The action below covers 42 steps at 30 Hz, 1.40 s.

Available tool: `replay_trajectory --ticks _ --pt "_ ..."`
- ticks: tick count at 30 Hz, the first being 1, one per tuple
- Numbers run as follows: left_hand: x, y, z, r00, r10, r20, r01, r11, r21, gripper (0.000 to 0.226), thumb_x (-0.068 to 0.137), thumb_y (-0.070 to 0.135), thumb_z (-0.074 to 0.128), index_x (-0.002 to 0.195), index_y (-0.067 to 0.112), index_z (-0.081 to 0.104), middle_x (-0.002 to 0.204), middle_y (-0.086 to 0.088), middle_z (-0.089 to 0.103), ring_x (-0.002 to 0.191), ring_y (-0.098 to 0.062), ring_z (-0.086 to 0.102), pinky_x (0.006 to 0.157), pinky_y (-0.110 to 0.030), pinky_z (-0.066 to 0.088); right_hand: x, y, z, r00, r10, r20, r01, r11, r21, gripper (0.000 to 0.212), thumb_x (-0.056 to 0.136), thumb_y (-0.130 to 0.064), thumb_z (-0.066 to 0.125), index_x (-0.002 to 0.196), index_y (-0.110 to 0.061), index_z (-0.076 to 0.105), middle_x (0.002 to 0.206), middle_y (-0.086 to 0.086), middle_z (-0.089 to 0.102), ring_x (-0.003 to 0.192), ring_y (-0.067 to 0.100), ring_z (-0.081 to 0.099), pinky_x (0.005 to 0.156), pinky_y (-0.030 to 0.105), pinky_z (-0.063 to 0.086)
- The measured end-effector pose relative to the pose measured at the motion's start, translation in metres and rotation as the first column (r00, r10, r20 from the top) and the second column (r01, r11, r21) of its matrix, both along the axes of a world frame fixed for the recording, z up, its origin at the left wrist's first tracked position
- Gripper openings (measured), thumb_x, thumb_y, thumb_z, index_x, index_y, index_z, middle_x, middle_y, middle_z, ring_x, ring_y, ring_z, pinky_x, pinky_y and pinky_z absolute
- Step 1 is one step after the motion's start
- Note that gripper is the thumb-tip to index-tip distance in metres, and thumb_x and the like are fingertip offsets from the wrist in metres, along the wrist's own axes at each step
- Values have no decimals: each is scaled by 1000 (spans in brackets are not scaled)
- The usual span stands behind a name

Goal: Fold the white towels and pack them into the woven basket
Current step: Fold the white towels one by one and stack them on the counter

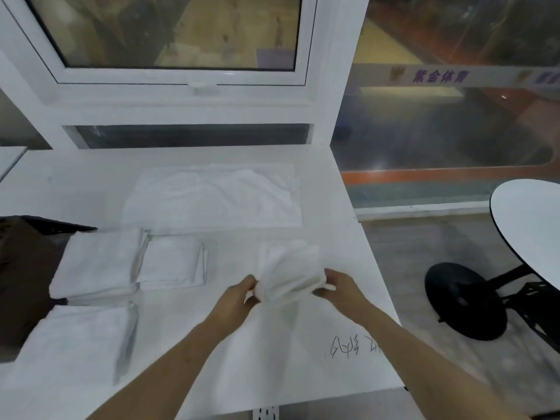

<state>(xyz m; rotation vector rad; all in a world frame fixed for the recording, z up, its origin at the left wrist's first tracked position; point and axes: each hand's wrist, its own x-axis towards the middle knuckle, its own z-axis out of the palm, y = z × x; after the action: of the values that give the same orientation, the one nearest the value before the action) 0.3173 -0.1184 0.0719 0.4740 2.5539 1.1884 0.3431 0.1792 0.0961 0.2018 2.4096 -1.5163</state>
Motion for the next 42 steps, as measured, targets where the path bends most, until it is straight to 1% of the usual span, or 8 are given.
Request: replay_trajectory --ticks 4,8,12,17,30,36,39,42 --pt "62 0 -43 988 8 156 -8 1000 -1 19 100 17 63 92 12 46 83 9 60 75 1 57 75 -10 44 48 -2 -44 990 52 132 -60 997 58 30 90 -16 76 116 -31 71 108 -21 75 105 -2 69 97 32 55" --pt "83 2 -62 978 34 206 -42 999 35 10 102 23 59 107 24 52 97 13 69 90 0 65 83 -23 54 68 -6 -59 992 3 126 -16 995 97 23 95 -13 69 113 -28 65 97 -22 74 92 -3 69 86 22 52" --pt "66 10 -62 978 146 148 -148 989 6 12 103 34 55 113 30 51 94 18 69 84 1 66 74 -28 55 52 -10 -58 992 -26 125 5 987 163 15 99 -32 63 104 -45 56 91 -15 72 80 -3 67 75 23 53" --pt "20 27 -61 939 327 103 -316 942 -111 17 103 50 45 105 33 42 77 11 61 68 -13 63 59 -36 49 13 -13 -68 998 -54 31 45 968 246 12 102 -49 52 100 -37 52 88 -13 69 75 7 67 67 37 55" --pt "-46 57 -112 824 530 200 -474 839 -268 21 104 47 40 113 28 43 88 1 65 80 -26 65 70 -44 57 -47 -28 -131 950 -292 115 202 848 489 24 100 -54 47 96 -30 48 81 -4 65 75 25 65 72 40 56" --pt "-38 64 -116 894 138 -426 -275 920 -279 32 88 7 63 117 19 65 121 -3 59 111 -28 57 85 -38 49 -46 -32 -133 935 -349 56 271 808 523 20 102 -45 51 96 -26 45 78 -9 61 72 20 63 67 36 52" --pt "-37 77 -120 931 -14 -365 -132 919 -371 40 100 25 46 139 20 56 154 -8 44 145 -29 38 111 -45 41 -41 -34 -135 938 -343 43 263 789 555 16 103 -39 49 97 -25 46 81 -9 60 72 16 61 67 38 55" --pt "-42 85 -135 979 -83 -188 -25 860 -509 59 106 46 17 160 23 20 170 -6 3 157 -30 -3 125 -53 16 -36 -34 -147 956 -236 -172 292 747 597 19 102 -31 52 117 -20 55 106 -1 62 96 23 62 77 41 56"
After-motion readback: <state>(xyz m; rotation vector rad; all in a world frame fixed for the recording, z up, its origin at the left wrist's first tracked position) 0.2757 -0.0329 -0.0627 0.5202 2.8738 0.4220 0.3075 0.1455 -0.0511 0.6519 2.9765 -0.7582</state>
